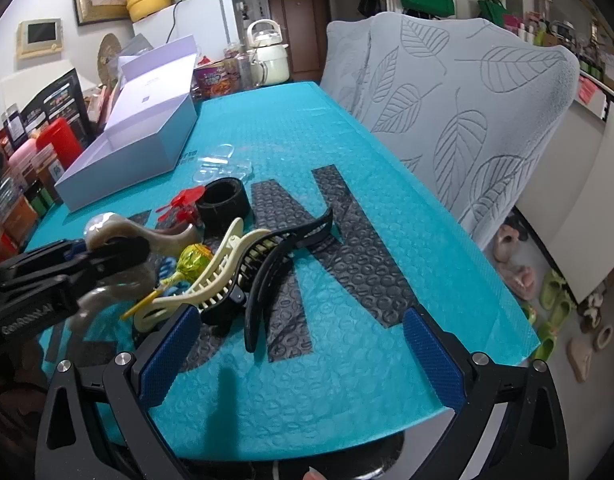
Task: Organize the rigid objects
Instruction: 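Grasp the pearly beige claw clip with the left tool while the right tool grasps the black banana clip, then carry the beige claw clip and black banana clip into the white box with both tools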
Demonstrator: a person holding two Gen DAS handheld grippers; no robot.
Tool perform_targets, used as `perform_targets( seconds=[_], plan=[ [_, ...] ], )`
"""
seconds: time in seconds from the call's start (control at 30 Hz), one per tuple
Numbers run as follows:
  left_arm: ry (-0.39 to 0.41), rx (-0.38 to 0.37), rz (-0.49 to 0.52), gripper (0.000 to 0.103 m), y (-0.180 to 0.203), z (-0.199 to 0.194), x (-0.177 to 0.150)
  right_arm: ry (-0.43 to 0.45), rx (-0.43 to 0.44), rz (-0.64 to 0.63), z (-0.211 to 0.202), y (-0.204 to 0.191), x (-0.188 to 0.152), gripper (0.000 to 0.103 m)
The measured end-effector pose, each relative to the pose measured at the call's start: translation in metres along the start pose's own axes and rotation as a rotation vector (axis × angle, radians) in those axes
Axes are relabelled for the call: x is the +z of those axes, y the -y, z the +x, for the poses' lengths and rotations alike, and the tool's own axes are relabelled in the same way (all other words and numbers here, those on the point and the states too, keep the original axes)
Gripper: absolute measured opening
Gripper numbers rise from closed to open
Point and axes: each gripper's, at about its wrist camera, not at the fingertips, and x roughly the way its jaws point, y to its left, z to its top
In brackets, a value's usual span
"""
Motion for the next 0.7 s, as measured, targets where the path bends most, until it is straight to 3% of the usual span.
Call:
perform_targets(
  seconds=[0.2,0.3,0.4,0.53,0.7],
  plan=[
    [0.043,0.045,0.015,0.027,-0.009,-0.019,0.001,0.012,0.021,0.024,0.004,-0.001,0.002,0.100],
    [0.049,0.082,-0.002,0.027,-0.021,-0.034,-0.005,0.024,0.029,0.032,0.009,-0.006,0.004,0.080],
    [0.068,0.112,-0.032,0.027,-0.037,-0.051,-0.012,0.039,0.021,0.013,0.014,-0.013,0.008,0.070],
    [0.080,0.164,-0.039,0.027,-0.051,-0.060,-0.016,0.039,0.039,-0.017,0.015,-0.021,0.012,0.046],
    [0.074,0.161,-0.045,0.027,-0.064,-0.053,-0.020,0.035,0.008,-0.049,0.012,-0.027,0.010,0.043]
  ],
)
